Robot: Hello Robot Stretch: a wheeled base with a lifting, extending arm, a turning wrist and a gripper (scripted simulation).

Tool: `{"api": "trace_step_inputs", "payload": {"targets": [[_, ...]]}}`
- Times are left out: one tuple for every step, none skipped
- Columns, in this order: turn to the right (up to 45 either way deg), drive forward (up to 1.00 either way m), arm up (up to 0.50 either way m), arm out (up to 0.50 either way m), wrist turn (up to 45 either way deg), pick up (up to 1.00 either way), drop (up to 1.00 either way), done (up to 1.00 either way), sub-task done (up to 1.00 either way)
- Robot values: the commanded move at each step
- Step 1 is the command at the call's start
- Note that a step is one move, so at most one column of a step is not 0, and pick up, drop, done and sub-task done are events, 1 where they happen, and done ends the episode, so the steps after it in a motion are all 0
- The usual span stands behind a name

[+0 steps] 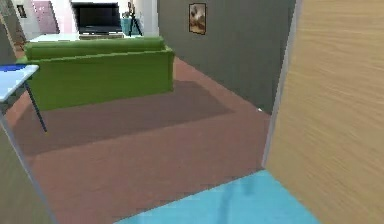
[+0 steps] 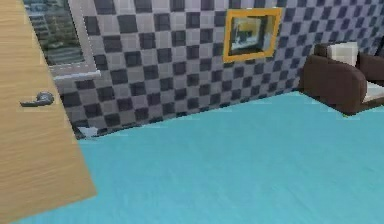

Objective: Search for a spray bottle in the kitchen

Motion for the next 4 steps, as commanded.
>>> {"api": "trace_step_inputs", "payload": {"targets": [[0.0,1.00,0.00,0.00,0.0,0.00,0.00,0.00,0.00],[0.0,1.00,0.00,0.00,0.0,0.00,0.00,0.00,0.00],[0.0,1.00,0.00,0.00,0.0,0.00,0.00,0.00,0.00],[0.0,0.20,0.00,0.00,0.0,0.00,0.00,0.00,0.00]]}}
